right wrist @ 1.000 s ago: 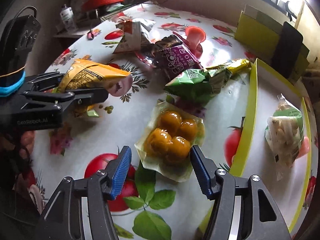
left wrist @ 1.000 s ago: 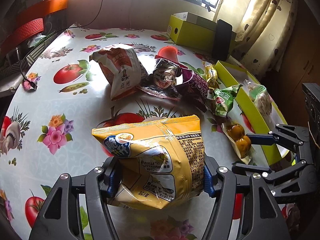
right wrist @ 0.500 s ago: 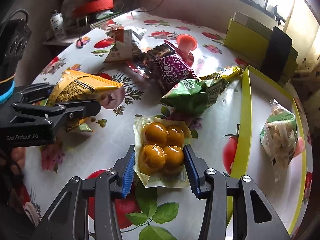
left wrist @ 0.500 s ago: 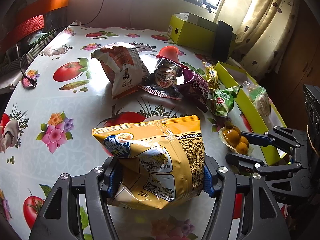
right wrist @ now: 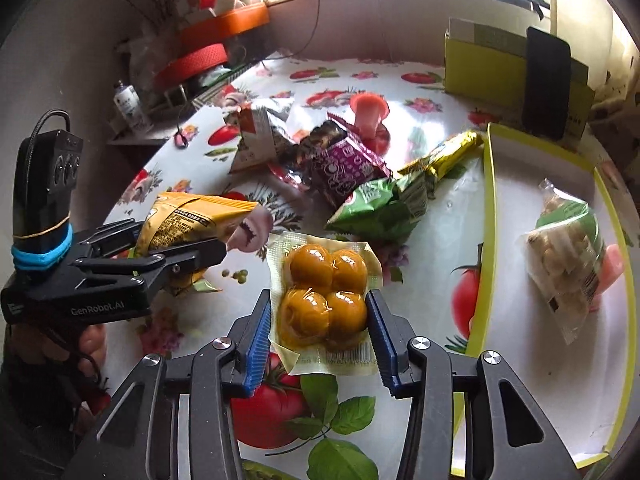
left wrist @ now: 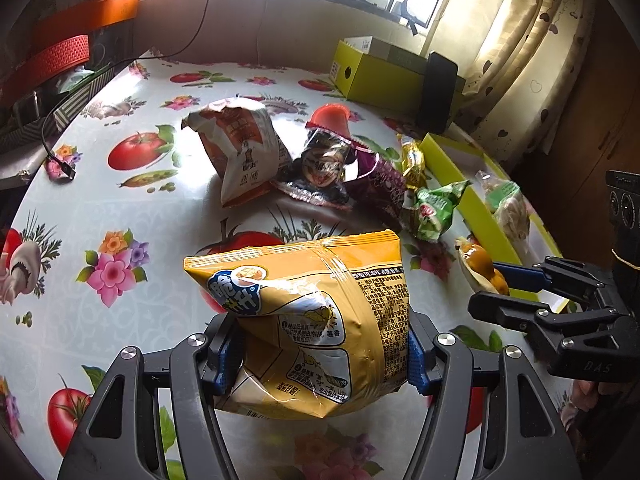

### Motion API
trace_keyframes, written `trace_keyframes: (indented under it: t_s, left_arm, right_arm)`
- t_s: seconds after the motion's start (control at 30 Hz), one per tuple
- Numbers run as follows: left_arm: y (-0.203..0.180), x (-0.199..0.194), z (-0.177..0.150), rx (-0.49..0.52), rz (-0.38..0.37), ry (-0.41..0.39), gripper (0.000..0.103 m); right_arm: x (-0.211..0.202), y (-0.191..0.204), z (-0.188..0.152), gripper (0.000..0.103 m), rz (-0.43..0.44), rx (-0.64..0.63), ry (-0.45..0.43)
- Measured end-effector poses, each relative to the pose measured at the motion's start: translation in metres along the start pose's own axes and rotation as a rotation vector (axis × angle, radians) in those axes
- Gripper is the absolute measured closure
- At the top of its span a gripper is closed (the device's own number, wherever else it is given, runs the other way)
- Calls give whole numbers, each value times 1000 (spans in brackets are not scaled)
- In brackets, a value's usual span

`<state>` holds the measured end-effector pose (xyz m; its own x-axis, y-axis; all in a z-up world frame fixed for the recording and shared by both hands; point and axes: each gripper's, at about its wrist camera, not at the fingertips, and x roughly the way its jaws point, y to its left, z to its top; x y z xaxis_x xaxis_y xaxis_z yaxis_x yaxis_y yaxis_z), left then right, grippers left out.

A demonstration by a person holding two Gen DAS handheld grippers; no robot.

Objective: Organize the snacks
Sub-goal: 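Lift and carry the chip bag and egg-yolk tray over the white box lid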

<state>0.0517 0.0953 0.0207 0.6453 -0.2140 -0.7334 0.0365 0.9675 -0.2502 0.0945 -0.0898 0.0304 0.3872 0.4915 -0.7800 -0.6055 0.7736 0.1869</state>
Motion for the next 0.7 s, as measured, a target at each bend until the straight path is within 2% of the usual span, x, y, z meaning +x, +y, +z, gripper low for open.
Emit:
trace_keyframes:
  t_s: [0.33,0.7]
  left_arm:
    - [-18,-29,11,17,-46,-73,38]
    - [-51,-39,16,75,-90,-90,38]
  right_arm:
    - [-31,5,4,60,-34,-18,-78]
    - [-60,-1,-4,60,-74,-6,-133]
